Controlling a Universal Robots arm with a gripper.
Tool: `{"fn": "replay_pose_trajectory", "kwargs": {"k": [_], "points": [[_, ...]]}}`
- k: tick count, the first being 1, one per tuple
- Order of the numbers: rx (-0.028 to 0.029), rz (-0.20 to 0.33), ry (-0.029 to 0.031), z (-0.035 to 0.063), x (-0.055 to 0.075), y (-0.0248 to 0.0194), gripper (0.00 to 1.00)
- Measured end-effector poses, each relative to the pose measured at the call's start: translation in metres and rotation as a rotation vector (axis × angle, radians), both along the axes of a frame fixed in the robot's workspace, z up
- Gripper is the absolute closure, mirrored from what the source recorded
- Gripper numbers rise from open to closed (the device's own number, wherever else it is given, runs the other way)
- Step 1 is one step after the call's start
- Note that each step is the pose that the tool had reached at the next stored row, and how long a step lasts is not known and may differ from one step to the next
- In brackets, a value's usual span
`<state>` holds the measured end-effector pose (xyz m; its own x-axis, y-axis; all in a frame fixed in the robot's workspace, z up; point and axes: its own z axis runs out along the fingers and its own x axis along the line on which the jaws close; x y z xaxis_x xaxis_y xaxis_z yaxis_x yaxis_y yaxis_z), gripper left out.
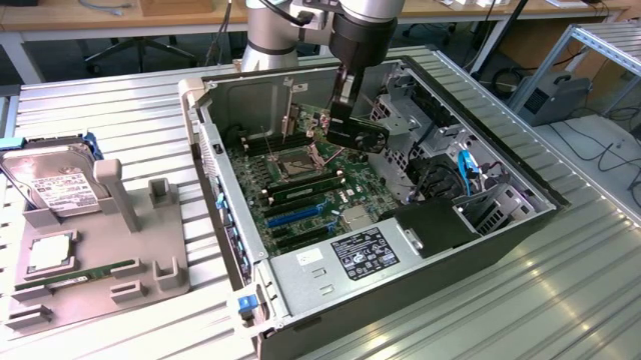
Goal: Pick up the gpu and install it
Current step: 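Insert the gpu into the slot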
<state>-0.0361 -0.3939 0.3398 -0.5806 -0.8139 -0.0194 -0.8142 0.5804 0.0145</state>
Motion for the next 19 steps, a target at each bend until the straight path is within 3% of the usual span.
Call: {"fn": "replay_pose_trajectory", "kwargs": {"k": [19], "points": [[0.0, 0.031, 0.0, -0.0001, 0.0, 0.0, 0.73]]}}
